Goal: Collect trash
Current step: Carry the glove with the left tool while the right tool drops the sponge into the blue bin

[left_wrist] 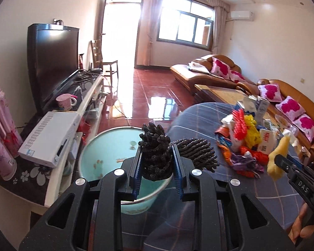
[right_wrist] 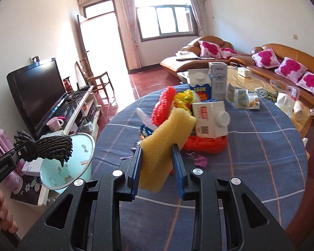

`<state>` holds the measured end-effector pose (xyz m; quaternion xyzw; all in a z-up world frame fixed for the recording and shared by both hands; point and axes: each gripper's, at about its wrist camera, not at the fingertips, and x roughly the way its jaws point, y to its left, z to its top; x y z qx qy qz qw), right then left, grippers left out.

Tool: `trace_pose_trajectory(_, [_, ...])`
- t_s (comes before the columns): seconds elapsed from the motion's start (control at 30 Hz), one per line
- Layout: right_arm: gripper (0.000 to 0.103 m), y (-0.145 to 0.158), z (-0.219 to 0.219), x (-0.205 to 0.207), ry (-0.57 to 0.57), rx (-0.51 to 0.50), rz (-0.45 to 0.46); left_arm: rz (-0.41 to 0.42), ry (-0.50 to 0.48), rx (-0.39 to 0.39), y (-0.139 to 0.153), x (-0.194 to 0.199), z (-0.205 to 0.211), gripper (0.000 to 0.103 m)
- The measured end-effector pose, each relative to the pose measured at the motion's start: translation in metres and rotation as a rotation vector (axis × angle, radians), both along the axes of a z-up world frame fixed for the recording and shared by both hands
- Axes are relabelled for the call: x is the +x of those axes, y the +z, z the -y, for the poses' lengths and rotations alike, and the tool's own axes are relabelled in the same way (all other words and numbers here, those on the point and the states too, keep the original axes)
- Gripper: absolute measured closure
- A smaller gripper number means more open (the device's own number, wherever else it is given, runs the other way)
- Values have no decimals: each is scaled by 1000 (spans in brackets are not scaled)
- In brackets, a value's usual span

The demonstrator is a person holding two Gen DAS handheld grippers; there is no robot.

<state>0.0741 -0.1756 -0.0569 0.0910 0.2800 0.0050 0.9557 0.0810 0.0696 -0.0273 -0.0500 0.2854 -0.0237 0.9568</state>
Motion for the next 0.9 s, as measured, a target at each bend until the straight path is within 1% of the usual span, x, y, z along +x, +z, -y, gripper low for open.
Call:
trace_pose_trajectory(0.07, [74, 3, -18, 7, 45, -3, 2, 13, 65, 14, 2, 2, -17, 77])
trace_pose_trajectory(0.2, [74, 5, -52, 18, 123, -13, 5, 24, 183, 79, 2, 7, -38, 77])
trace_pose_trajectory(0.3, [74, 5, -76, 28, 185, -16, -1, 2, 227, 78, -4, 12, -53, 77])
trace_pose_trajectory(0.37, [74, 3, -92, 35, 232, -10, -12, -15, 250, 99, -10, 15, -57, 77])
trace_pose_trajectory(0.47, [74, -3, -113, 48, 282, -17, -31, -39, 266, 114, -20, 22, -62, 77])
trace_pose_trajectory(0.63, [74, -16, -142, 71, 363, -16, -85, -96, 252, 87, -39, 31, -66, 76])
trace_pose_trajectory(0.8, [74, -32, -166, 91, 459, -25, -147, -138, 254, 88, -54, 41, -72, 76])
trace_pose_trajectory(0.9, [73, -41, -177, 104, 495, -27, -186, -165, 265, 84, -63, 46, -77, 76])
